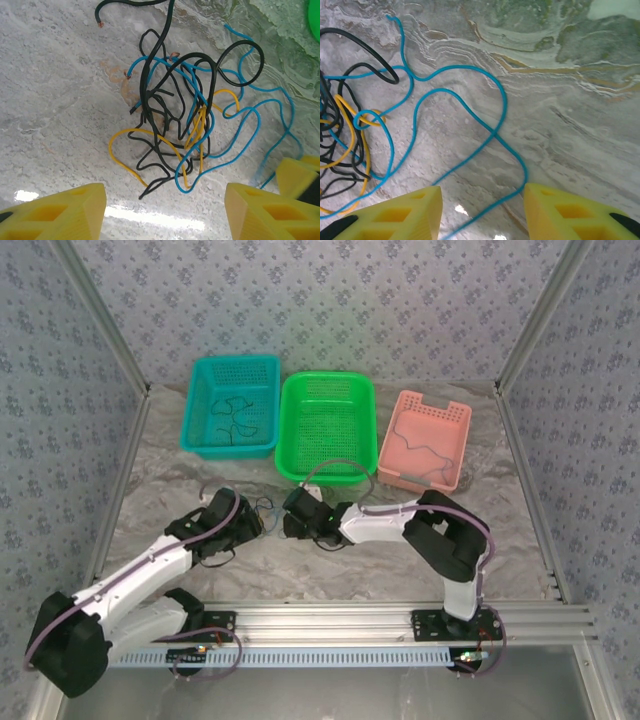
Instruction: Untangle the cables
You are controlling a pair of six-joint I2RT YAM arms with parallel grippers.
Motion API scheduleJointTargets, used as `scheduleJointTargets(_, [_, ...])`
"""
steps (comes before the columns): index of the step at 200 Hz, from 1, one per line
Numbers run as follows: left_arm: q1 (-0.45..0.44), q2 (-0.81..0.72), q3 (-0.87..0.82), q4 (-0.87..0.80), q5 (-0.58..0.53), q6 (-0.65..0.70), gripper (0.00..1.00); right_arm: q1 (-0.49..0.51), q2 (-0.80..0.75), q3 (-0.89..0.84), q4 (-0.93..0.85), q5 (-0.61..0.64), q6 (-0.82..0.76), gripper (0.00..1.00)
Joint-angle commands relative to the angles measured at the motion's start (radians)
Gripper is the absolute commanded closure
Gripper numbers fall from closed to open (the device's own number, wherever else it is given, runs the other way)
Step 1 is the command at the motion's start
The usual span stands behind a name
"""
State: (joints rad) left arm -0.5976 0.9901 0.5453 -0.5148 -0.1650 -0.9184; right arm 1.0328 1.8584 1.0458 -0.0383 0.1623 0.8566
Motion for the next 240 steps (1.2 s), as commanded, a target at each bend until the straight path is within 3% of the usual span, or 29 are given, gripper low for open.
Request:
scheduleJointTargets(1, [0.005, 0.027, 0.004, 0.03, -0.04, -0.01, 0.41, 0.009, -0.056, -0.013, -0.034, 0.057, 0.018, 0.51])
scheduleJointTargets(64, [0.106, 0.06, -0.008, 0.08, 0.018, 0.027, 0.43, 0.04, -0.158, -0.045, -0.083, 0.161, 0.036, 0.46])
scheduleJointTargets(99, [0.124, 0.098, -0.011, 0.129, 0.056, 0.038, 0.45, 0.013, -0.118, -0.069, -0.025, 0.097, 0.056, 0.45])
scheduleJointTargets(179, [0.127, 0.214, -0.025, 0.22, 0.047, 0.042, 0.54, -0.025, 0.052, -0.017, 0.116, -0.03, 0.079, 0.64])
scheduleJointTargets(189, [0.128, 0.228, -0.03, 0.234, 0.043, 0.039, 0.57, -0.025, 0.059, -0.013, 0.121, -0.029, 0.078, 0.7])
scheduleJointTargets(199, [0.127, 0.24, -0.037, 0.252, 0.033, 0.038, 0.62, -0.024, 0.058, -0.014, 0.126, -0.024, 0.081, 0.84])
scheduleJointTargets(210, [0.128, 0.251, -0.043, 0.27, 0.019, 0.036, 0.75, -0.023, 0.043, -0.022, 0.125, -0.007, 0.079, 1.0])
scheduleJointTargets(227, [0.129, 0.261, -0.05, 0.278, -0.016, 0.034, 0.99, -0.018, -0.016, -0.055, 0.113, 0.044, 0.075, 1.0])
scheduleJointTargets(240, [0.128, 0.26, -0.055, 0.267, -0.05, 0.029, 1.0, -0.023, -0.088, -0.104, 0.097, 0.085, 0.075, 1.0])
